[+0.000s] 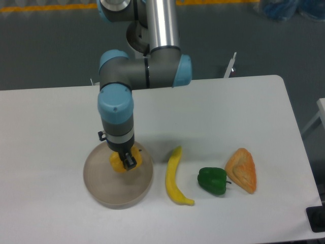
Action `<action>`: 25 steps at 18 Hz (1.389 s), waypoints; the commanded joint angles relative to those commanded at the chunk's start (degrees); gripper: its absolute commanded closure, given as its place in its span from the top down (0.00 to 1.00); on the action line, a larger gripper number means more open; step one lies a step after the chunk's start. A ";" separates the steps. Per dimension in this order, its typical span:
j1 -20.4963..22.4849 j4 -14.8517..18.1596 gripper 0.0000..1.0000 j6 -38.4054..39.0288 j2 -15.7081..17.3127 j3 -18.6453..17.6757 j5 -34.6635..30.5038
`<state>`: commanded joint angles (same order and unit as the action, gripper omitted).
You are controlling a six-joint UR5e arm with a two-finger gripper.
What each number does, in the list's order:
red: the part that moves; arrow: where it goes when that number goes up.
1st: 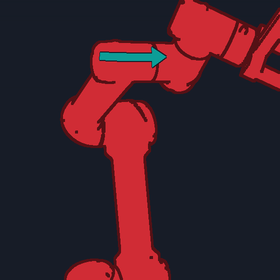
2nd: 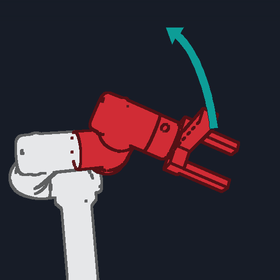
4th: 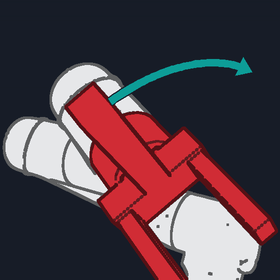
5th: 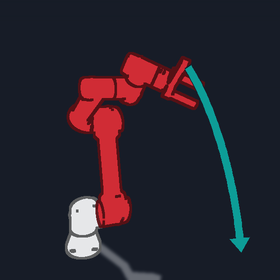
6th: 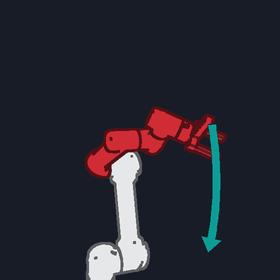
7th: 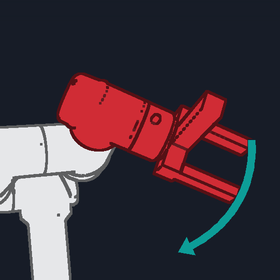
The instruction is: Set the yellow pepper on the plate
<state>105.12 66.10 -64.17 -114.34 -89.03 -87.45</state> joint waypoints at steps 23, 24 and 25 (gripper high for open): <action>5.08 -3.17 1.00 -0.25 5.61 0.26 -6.33; 6.05 -3.08 1.00 -0.26 6.23 0.26 -6.33; 7.10 -3.08 1.00 -0.87 7.63 0.18 -6.33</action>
<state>112.23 63.02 -65.03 -106.71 -88.86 -93.78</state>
